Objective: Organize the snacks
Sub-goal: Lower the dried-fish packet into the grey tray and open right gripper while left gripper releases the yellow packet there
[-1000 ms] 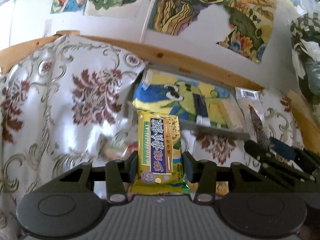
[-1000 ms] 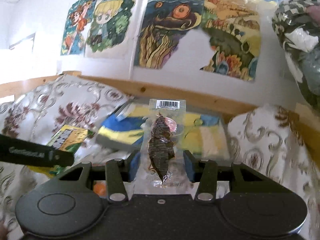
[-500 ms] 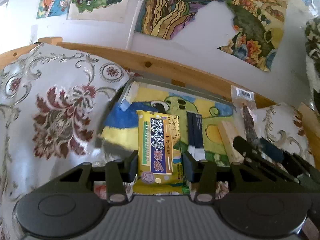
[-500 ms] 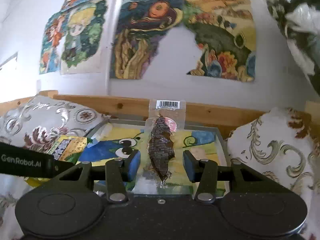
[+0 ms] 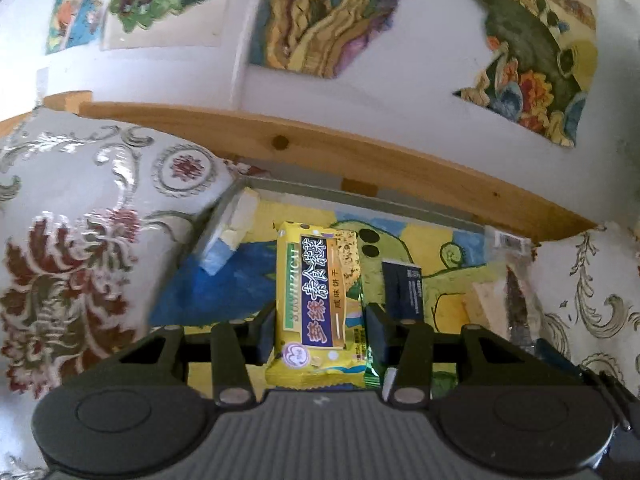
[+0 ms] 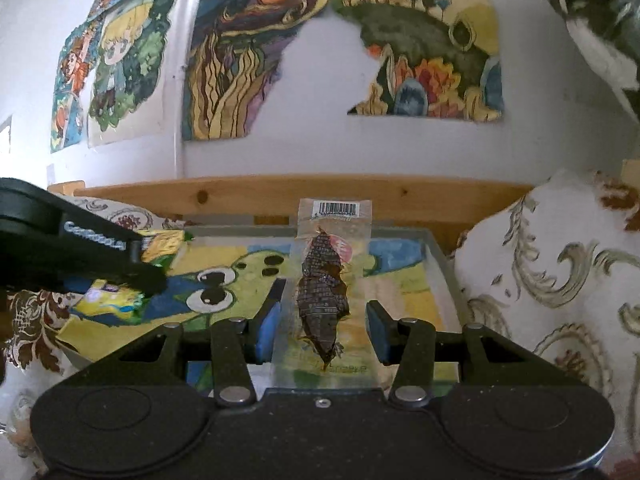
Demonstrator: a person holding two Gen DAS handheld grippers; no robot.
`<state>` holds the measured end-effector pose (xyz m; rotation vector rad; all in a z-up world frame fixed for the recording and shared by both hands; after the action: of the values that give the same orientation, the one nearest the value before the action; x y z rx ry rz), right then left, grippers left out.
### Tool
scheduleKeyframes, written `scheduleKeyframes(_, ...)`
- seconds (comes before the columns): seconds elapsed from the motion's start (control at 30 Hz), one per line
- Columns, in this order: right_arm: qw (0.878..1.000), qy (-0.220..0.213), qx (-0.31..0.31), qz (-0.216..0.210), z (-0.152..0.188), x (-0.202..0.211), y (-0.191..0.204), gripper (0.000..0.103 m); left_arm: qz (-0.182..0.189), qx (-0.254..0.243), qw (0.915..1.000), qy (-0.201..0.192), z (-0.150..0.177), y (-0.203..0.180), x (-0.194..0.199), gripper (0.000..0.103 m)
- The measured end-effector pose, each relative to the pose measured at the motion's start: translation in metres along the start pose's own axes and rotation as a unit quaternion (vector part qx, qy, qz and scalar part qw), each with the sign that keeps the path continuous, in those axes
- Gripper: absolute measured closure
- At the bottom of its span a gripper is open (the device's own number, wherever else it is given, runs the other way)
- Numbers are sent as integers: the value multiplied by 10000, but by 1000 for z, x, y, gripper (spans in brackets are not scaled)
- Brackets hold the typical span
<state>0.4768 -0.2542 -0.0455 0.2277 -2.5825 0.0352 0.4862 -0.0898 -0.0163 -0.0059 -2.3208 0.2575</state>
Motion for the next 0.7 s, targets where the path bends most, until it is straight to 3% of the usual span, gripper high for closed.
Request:
scheduleKeyframes(0.27, 9996, 273, 110, -44, 14, -25, 5, 54, -53, 177, 9993, 323, 5, -1, -40, 53)
scheduleKeyframes(0.7, 9986, 511, 117, -8, 23, -42, 5, 54, -118, 216, 9978, 617, 12, 1, -61, 53)
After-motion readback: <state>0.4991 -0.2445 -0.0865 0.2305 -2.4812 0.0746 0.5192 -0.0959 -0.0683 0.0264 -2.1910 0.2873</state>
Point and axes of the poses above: each gripper's, at about its wrist camera, not at the fingertips, and x roughly against the way its jaws point, y to its left, z to its underside, the point moved 6 cm from there along -x, roughly the way its jaws point, and after that the axes turned 15 degrees about y, right-handed, at the moved point
